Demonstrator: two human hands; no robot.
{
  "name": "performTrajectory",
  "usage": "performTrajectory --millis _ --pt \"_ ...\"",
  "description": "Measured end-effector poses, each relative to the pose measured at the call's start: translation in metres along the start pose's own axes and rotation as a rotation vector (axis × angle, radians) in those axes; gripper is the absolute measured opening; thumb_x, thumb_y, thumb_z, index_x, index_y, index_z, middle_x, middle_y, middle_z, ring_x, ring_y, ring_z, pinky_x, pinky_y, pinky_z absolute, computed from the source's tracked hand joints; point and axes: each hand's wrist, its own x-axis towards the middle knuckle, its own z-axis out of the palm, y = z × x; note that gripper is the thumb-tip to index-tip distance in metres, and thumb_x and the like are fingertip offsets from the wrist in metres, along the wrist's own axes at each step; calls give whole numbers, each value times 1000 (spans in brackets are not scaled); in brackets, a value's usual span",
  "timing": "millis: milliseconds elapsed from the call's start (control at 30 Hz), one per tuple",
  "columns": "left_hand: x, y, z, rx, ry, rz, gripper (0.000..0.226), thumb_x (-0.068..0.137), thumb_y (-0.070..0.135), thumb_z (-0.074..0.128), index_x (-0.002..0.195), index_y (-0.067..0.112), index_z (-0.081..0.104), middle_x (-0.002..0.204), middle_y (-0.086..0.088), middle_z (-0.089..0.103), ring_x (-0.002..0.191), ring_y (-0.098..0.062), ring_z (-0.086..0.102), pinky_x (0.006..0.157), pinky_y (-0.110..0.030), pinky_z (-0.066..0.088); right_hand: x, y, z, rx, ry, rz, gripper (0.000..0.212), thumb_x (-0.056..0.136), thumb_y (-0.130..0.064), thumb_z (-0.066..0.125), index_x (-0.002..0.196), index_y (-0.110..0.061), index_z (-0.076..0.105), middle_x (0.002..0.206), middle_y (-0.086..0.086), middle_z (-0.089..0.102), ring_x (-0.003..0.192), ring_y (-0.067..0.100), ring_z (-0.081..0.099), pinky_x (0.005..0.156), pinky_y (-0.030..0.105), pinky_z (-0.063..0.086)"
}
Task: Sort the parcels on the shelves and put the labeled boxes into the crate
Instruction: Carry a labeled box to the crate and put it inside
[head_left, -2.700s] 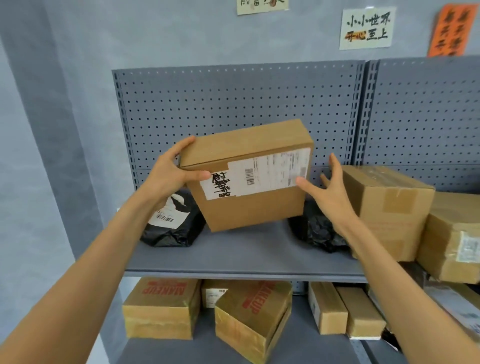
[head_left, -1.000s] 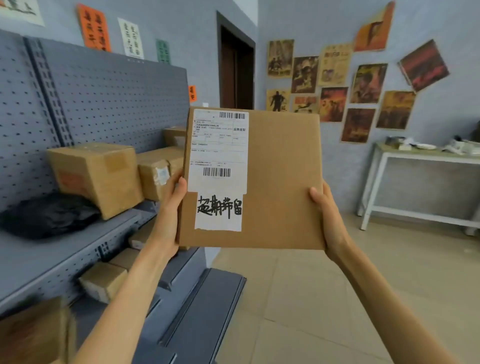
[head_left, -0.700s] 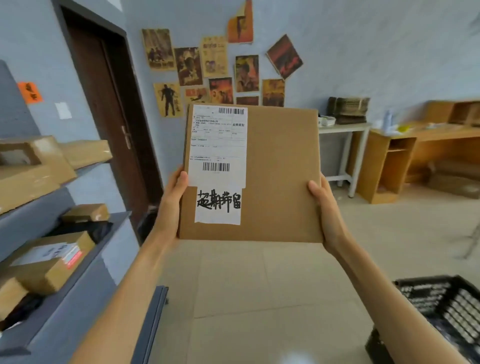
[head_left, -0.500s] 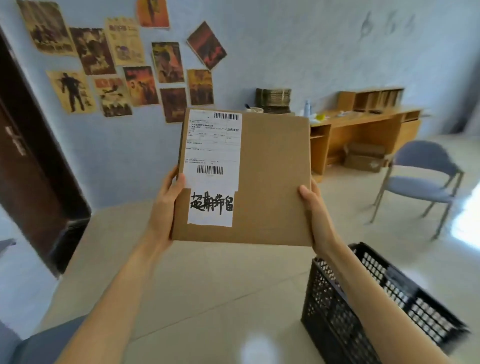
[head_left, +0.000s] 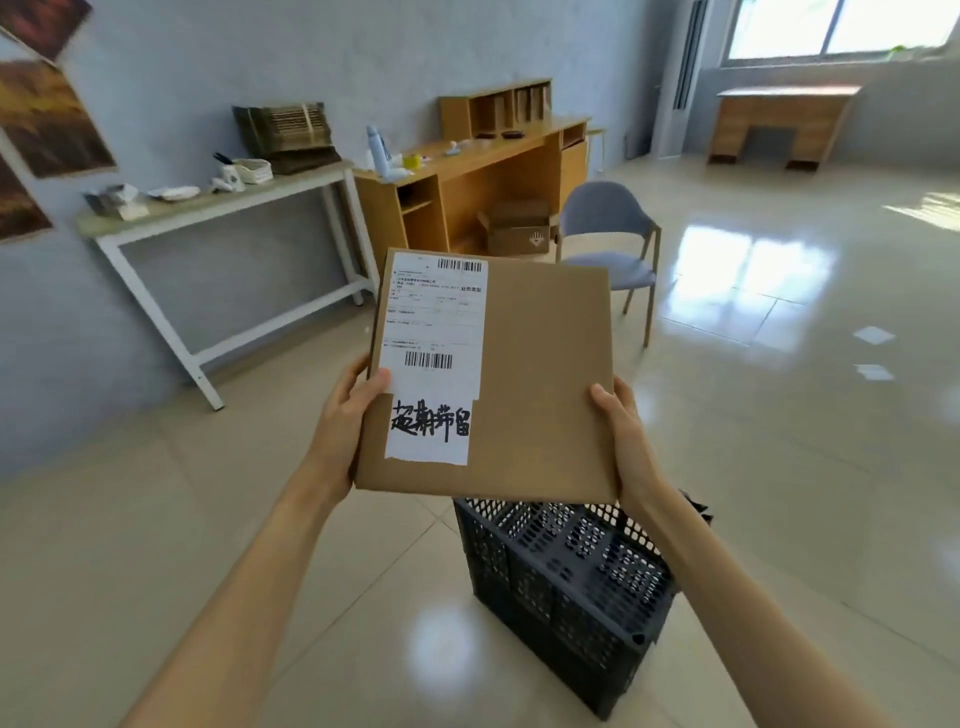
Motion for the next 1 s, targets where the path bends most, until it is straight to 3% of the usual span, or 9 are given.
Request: performTrajectory --millis 100,200,267,333,500,633,700,867,1000 --pt "54 -28 22 44 -69 -79 39 92 32 57 131 29 51 114 -1 71 92 -24 71 75 -41 59 33 24 -26 -2 103 63 65 80 -50 53 138 -25 34 120 2 61 98 16 64 76 34 54" --pt "112 -59 37 110 -159 -173 42 79 39 62 121 41 56 114 1 71 104 -29 66 91 -51 51 72 52 -42 -8 200 133 68 82 -47 56 139 -20 31 116 1 60 95 16 63 74 32 53" --pt "154 -83 47 159 -221 -226 39 75 39 61 114 45 57 110 3 70 99 -23 65 84 -43 50 101 74 -51 -5 247 184 69 81 -44 57 140 -20 29 114 0 60 96 16 63 73 31 53" --pt "197 -113 56 215 -277 -266 46 76 38 61 121 40 54 111 5 68 98 -19 63 77 -36 48 130 101 -59 0 304 242 72 79 -45 56 141 -22 29 118 2 60 99 18 63 74 32 54" --pt "280 -193 79 288 -380 -411 37 91 24 59 126 32 48 112 5 66 97 -18 62 79 -39 47 182 171 -79 28 446 377 51 95 -33 51 141 -23 32 125 4 58 104 18 61 77 34 53" --pt "326 -252 97 363 -437 -521 41 89 24 63 127 30 47 129 0 60 108 -21 61 91 -48 48 204 226 -101 29 542 505 46 96 -30 49 139 -22 36 128 5 59 107 20 60 87 39 51" --pt "341 -280 108 411 -478 -571 40 90 24 63 126 30 47 129 -1 60 108 -22 61 93 -49 49 212 250 -113 25 578 574 46 96 -29 49 139 -20 35 128 5 57 105 17 59 84 38 51" --pt "363 -351 131 515 -540 -678 51 95 20 57 143 20 40 132 -6 57 103 -21 63 70 -32 50 234 303 -140 19 596 722 45 96 -28 47 139 -25 32 111 -9 57 96 8 55 69 33 44" --pt "373 -411 145 593 -512 -732 50 97 16 52 145 18 39 134 -7 55 108 -23 61 81 -35 55 249 353 -161 19 584 820 48 95 -32 47 139 -30 29 109 -10 54 95 8 53 75 39 44"
